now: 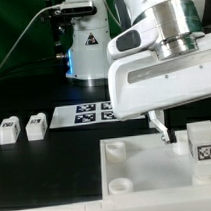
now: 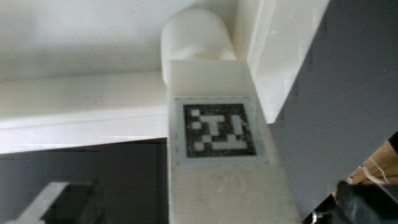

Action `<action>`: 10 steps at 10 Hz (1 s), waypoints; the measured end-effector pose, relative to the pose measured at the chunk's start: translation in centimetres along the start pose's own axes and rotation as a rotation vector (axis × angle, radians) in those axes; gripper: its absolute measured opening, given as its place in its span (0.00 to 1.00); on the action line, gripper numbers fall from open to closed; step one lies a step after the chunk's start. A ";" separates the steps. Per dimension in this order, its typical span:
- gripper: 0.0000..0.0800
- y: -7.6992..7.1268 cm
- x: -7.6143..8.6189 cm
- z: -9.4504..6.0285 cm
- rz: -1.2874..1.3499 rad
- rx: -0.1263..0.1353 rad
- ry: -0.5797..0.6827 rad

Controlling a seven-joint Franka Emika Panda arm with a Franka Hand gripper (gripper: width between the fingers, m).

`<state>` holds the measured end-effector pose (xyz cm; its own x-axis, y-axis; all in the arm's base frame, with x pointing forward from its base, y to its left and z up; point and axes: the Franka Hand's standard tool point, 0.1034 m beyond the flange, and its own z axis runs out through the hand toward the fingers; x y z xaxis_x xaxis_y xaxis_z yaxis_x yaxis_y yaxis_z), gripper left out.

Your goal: Assemble one leg

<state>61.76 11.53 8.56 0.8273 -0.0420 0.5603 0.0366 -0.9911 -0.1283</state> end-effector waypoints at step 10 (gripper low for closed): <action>0.81 0.2 1.3 -0.6 0.011 0.013 -0.114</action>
Offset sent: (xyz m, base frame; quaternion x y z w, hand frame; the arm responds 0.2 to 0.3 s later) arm 0.0000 0.0000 0.0000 0.0000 0.0000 0.0000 1.0000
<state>62.46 11.21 9.75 0.8860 -0.0379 0.4622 0.0333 -0.9889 -0.1449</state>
